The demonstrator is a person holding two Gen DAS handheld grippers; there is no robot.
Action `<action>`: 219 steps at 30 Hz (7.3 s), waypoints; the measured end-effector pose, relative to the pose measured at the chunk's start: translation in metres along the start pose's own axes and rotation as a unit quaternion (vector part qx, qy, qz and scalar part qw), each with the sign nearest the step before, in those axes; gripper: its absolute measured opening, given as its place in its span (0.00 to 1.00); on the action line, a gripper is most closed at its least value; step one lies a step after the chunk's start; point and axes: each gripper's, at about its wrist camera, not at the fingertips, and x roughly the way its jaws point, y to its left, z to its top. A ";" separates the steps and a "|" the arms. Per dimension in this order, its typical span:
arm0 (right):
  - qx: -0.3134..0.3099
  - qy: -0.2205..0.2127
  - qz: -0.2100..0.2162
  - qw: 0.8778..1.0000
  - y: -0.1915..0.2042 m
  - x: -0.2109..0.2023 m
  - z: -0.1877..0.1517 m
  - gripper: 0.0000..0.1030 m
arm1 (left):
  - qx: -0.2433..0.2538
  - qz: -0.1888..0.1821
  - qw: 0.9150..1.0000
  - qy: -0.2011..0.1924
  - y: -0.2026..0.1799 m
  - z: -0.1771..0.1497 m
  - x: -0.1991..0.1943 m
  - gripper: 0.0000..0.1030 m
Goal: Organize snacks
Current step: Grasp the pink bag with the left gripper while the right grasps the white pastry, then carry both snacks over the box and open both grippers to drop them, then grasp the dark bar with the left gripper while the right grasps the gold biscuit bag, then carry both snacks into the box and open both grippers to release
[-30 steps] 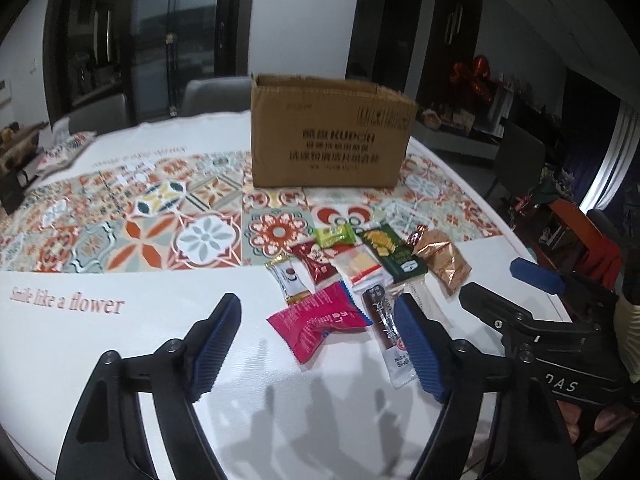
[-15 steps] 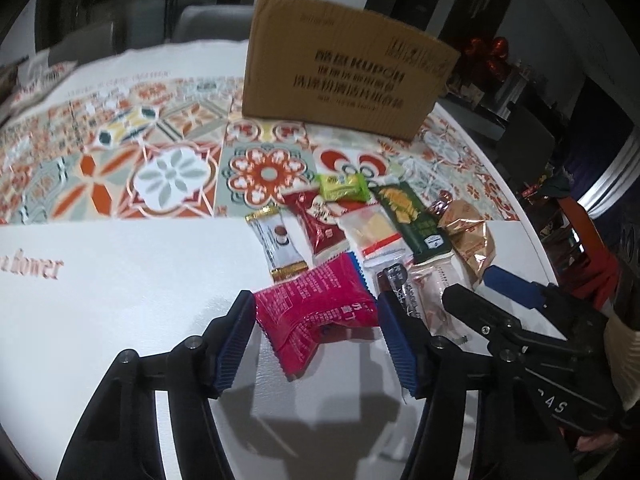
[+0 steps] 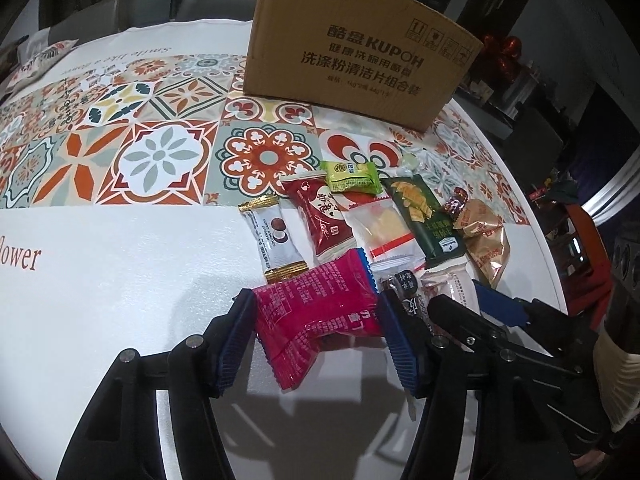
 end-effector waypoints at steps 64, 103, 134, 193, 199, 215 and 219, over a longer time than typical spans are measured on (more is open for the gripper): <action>-0.059 -0.193 0.012 0.979 0.004 -0.091 0.177 0.34 | 0.138 0.027 0.964 -0.226 -0.056 0.169 -0.104 0.39; -0.062 -0.163 -0.008 0.985 -0.022 -0.042 0.238 0.58 | 0.143 0.076 0.970 -0.181 -0.054 0.218 -0.055 0.61; -0.088 -0.121 0.009 0.989 -0.021 -0.105 0.078 0.58 | 0.128 0.045 0.986 -0.095 -0.087 0.045 -0.087 0.63; -0.021 0.030 -0.006 0.999 -0.052 -0.018 0.031 0.46 | 0.070 -0.007 0.997 0.039 -0.071 0.010 -0.003 0.19; -0.023 0.008 0.002 1.000 -0.041 -0.036 0.034 0.46 | 0.082 -0.011 0.997 0.006 -0.076 0.016 -0.020 0.19; -0.036 -0.075 0.000 0.997 -0.017 -0.078 0.067 0.46 | 0.104 -0.007 0.989 -0.102 -0.072 0.050 -0.077 0.19; -0.035 -0.098 0.000 0.995 -0.013 -0.087 0.082 0.46 | 0.110 -0.004 0.985 -0.131 -0.072 0.065 -0.088 0.19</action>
